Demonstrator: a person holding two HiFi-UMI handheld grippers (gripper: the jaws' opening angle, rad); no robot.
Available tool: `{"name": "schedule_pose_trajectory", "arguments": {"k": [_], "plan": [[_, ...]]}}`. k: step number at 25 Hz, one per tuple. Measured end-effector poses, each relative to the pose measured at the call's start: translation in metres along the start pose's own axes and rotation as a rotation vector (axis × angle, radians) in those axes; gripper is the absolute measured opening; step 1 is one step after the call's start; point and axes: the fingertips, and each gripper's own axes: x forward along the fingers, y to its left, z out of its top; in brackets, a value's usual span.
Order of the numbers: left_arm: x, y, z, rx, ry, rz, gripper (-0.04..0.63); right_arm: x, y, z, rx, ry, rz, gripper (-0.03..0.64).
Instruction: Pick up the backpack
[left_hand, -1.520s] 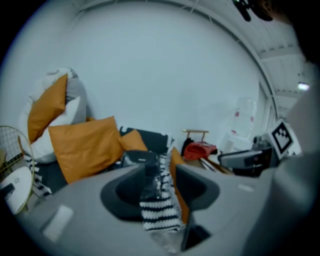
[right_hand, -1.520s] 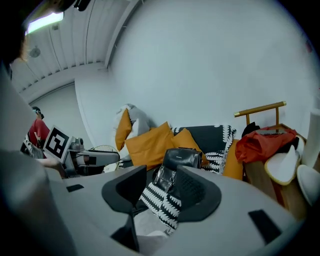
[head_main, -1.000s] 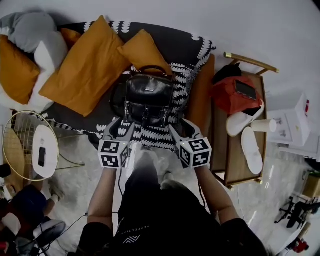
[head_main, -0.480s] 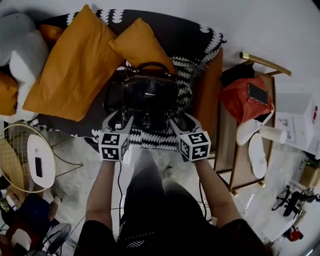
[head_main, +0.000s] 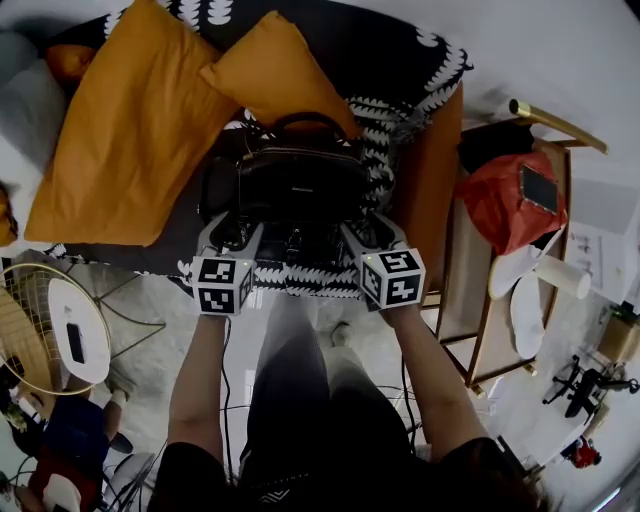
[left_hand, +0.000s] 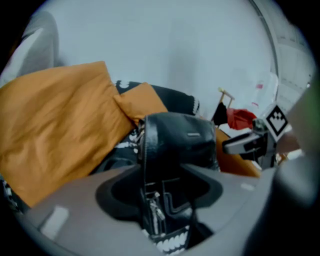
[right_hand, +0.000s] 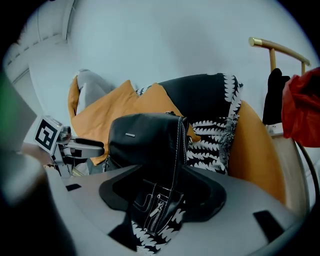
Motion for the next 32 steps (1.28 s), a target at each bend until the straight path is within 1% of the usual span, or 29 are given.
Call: {"name": "schedule_pose_trajectory", "arguments": {"k": [4, 7, 12, 18, 23, 26, 28, 32], "plan": [[0.009, 0.009, 0.000, -0.022, -0.018, 0.007, 0.238, 0.016, -0.009, 0.001, 0.015, -0.005, -0.001, 0.228], [0.015, 0.009, 0.003, -0.017, -0.033, -0.012, 0.255, 0.024, -0.013, 0.003, 0.023, -0.013, 0.014, 0.256], [0.028, 0.009, 0.010, -0.014, -0.050, -0.037, 0.279, 0.035, -0.017, 0.007, 0.026, -0.022, 0.031, 0.282], [0.041, 0.015, 0.011, -0.035, -0.060, -0.038, 0.282, 0.046, -0.020, 0.008, 0.030, -0.017, 0.040, 0.285], [0.048, 0.017, 0.011, -0.052, -0.071, -0.056, 0.276, 0.050, -0.021, 0.008, 0.040, -0.011, 0.034, 0.276], [0.048, 0.015, 0.011, -0.048, -0.072, -0.069, 0.249, 0.049, -0.020, 0.008, 0.042, -0.002, 0.029, 0.257], [0.046, 0.013, 0.012, -0.042, -0.068, -0.080, 0.232, 0.048, -0.017, 0.009, 0.037, 0.004, 0.029, 0.234], [0.041, 0.006, 0.013, -0.030, -0.073, -0.098, 0.192, 0.044, -0.009, 0.010, 0.005, -0.003, 0.032, 0.165]]}}
